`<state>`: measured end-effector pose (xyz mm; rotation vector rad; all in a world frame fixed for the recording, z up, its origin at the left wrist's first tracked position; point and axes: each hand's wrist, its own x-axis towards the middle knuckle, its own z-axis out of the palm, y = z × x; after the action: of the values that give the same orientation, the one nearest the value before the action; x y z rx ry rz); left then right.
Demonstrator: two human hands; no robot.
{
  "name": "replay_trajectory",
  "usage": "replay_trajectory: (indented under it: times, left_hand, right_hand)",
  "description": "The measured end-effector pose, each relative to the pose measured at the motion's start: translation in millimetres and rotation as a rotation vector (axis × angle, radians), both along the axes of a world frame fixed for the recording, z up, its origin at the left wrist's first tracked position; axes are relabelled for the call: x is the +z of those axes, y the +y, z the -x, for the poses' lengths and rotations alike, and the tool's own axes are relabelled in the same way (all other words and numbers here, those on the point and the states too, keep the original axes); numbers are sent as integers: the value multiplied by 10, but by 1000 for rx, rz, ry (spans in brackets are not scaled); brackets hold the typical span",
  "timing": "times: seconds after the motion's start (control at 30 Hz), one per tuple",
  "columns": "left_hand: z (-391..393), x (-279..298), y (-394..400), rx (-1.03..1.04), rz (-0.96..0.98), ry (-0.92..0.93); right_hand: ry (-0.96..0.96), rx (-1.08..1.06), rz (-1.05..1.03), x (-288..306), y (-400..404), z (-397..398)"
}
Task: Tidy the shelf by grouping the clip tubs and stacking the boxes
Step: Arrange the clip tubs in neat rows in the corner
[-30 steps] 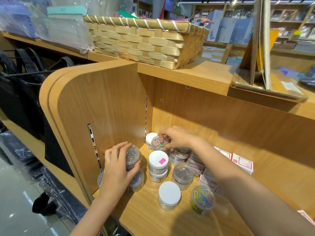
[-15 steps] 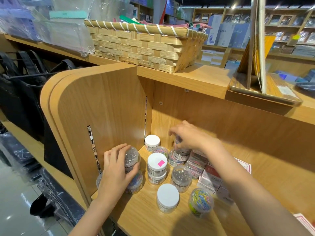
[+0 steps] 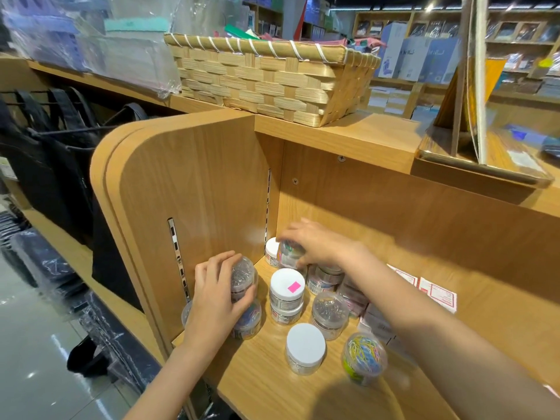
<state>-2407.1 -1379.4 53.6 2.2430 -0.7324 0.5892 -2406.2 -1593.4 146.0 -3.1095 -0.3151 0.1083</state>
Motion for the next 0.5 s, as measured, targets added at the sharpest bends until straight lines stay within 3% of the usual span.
replay_trajectory:
  times: [0.17, 0.27, 0.5]
  left_hand:
    - [-13, -26, 7, 0, -8, -13]
    - [-25, -38, -2, 4, -16, -19]
    - [-25, -23, -18, 18, -29, -20]
  right_hand:
    - [147, 91, 172, -251, -9, -129]
    - [128, 118, 189, -242, -49, -153]
    - [127, 15, 56, -268, -211, -80]
